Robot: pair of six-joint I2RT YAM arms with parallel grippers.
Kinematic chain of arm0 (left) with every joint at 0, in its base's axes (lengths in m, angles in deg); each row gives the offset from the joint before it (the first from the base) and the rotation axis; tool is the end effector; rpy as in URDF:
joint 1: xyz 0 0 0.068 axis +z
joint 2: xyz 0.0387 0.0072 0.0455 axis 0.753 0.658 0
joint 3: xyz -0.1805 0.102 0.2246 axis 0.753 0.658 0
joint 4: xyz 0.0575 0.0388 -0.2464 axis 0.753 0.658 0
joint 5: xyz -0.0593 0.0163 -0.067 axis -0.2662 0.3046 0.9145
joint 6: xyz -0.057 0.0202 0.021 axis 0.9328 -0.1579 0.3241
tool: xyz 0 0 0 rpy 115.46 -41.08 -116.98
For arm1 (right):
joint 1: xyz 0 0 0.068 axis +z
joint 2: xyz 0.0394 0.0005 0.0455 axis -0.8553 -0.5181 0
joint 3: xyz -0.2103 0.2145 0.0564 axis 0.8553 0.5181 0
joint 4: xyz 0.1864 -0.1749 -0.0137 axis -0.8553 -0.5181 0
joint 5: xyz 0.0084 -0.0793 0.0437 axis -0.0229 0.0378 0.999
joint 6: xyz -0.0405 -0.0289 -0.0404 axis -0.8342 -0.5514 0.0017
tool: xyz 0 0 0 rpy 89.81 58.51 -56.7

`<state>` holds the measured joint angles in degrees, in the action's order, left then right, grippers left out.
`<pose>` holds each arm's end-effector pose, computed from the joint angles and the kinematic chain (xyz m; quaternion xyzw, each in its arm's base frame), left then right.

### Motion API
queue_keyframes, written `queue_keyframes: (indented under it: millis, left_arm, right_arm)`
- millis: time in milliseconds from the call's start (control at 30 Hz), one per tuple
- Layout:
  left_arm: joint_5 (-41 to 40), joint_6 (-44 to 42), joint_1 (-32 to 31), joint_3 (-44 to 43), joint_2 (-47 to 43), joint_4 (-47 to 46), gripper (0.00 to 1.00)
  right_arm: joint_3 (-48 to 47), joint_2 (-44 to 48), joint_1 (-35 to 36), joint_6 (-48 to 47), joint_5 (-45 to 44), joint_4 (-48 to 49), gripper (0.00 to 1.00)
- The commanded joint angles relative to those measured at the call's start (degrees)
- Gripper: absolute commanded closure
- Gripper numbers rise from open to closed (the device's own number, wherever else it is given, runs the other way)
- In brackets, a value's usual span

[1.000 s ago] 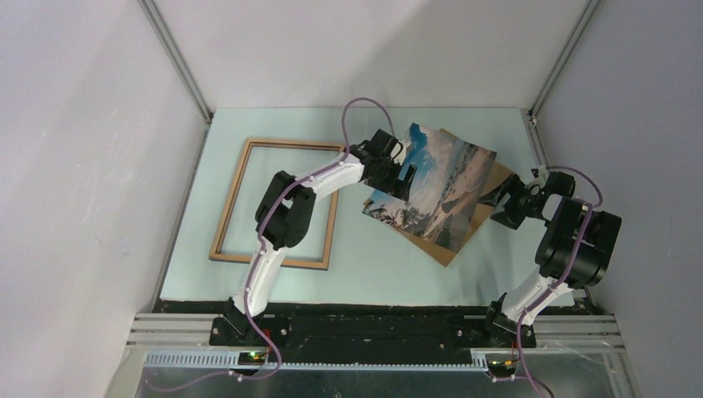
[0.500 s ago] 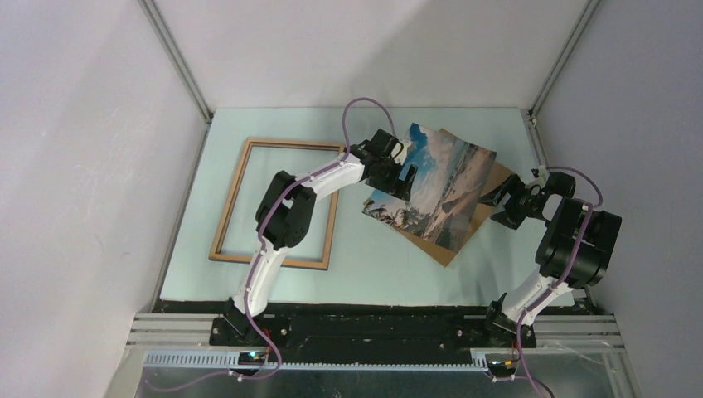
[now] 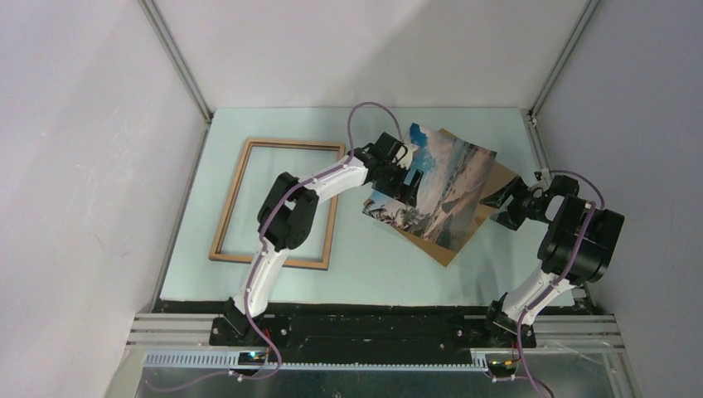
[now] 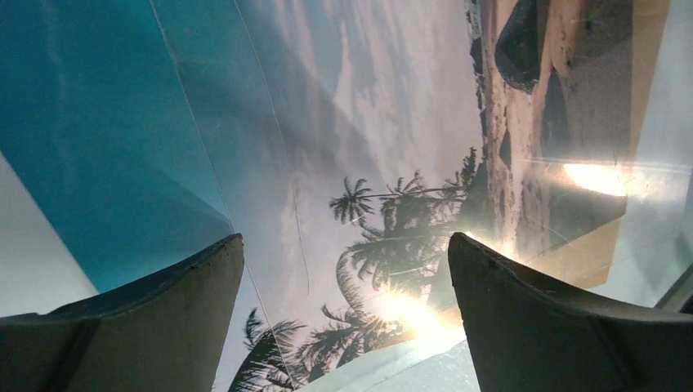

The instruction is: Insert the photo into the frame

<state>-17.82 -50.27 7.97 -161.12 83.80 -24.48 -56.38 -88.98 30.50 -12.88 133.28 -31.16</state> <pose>0.3939 -0.3623 0.1883 0.2942 0.8931 -0.2722 0.2041 0.3017 -0.1220 0.1673 0.2482 0.8633 0.3484 0.2677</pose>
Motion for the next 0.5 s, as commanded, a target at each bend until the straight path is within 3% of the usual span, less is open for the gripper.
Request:
queue_keyframes:
  millis: [0, 467]
  left_arm:
    - [3.82, 0.90, -1.66, 1.14, -0.02, -0.07, 0.02]
    - [6.69, -0.78, -2.82, 0.86, -0.08, -0.05, 0.02]
  right_arm:
    - [0.33, -0.97, -1.47, -0.61, 1.75, -2.14, 0.27]
    - [0.45, -0.90, -2.99, -1.36, 8.84, -2.32, 0.47]
